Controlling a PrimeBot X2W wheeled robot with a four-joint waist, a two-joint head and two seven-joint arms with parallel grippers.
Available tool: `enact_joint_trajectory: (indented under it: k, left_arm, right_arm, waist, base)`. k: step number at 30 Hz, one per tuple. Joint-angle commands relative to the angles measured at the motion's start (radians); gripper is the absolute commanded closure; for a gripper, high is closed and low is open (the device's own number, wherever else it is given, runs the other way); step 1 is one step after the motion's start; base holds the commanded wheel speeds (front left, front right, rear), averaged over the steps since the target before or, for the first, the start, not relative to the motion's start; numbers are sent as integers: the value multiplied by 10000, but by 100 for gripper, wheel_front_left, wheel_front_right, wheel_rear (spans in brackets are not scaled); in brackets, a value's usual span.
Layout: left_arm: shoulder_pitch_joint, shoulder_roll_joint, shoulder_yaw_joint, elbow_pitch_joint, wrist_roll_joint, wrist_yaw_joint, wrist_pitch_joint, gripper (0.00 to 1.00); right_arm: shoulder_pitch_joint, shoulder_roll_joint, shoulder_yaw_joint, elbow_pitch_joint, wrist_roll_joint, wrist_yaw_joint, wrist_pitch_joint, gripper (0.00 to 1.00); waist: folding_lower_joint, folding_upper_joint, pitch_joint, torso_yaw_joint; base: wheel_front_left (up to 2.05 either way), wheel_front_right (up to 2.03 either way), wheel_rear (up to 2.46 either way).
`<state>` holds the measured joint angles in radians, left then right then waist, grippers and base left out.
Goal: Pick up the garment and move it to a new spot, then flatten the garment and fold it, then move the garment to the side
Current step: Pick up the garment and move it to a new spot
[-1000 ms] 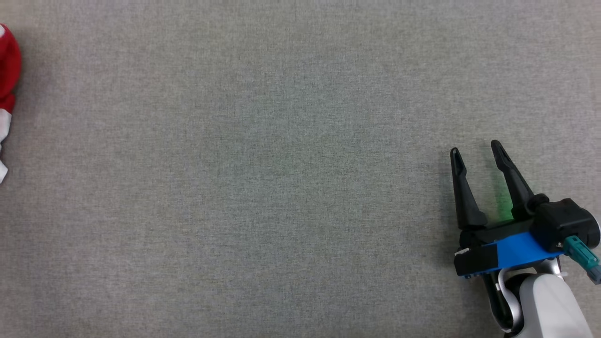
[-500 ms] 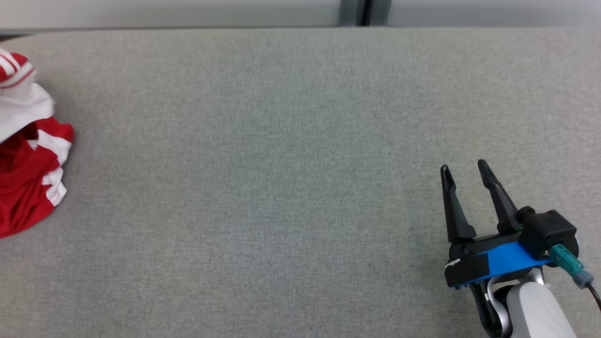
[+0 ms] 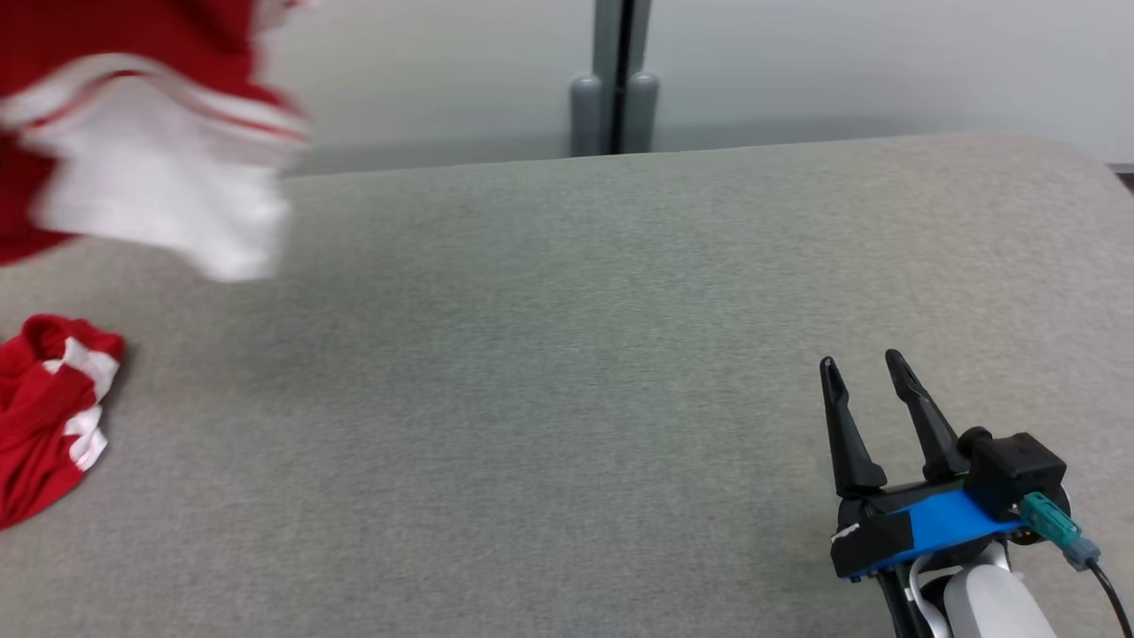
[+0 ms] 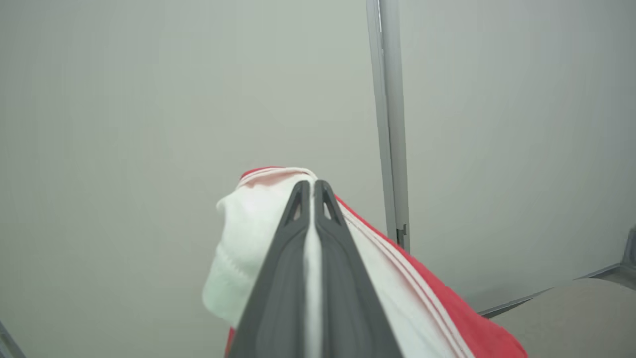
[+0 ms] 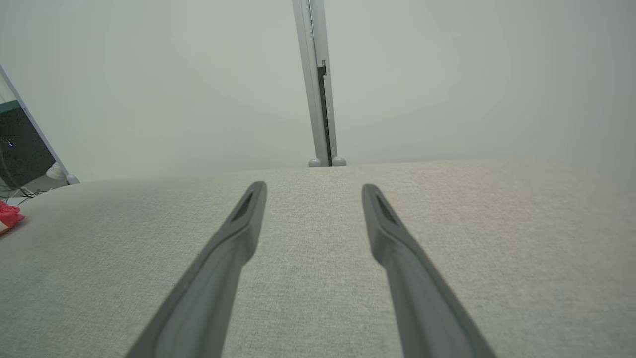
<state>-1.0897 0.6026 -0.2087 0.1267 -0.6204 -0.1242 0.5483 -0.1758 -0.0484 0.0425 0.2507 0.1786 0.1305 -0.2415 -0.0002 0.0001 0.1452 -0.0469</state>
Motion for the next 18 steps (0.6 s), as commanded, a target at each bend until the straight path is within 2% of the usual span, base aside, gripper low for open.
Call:
enact_joint_trajectory:
  k: [1,11,15,18]
  left_arm:
    - [-155,-316,-274,-180,-244,-64,19,100]
    - [1568,-1713,-1974,-626,-1123,-79,-339,100]
    - [2838,-2280,-2673,-142,-1185,-79,-901,100]
    - [3784,-2711,-3044,727,-1145,-15,-1500,100]
  right_arm:
    - [61,-42,29,-8,67,5,-47,0]
    - [-41,-39,239,-67,216,5,-81,0]
    - [-39,-35,284,-28,228,5,-94,0]
    - [-73,-39,360,-7,250,5,-90,0]
  waist:
    - [2,-1,-152,-327]
    - [2,-1,13,-1564]
    - [2,-1,126,-1930]
    - [2,-1,203,-2166]
  base:
    - [0,0,0]
    - [0,0,0]
    - [0,0,0]
    - [0,0,0]
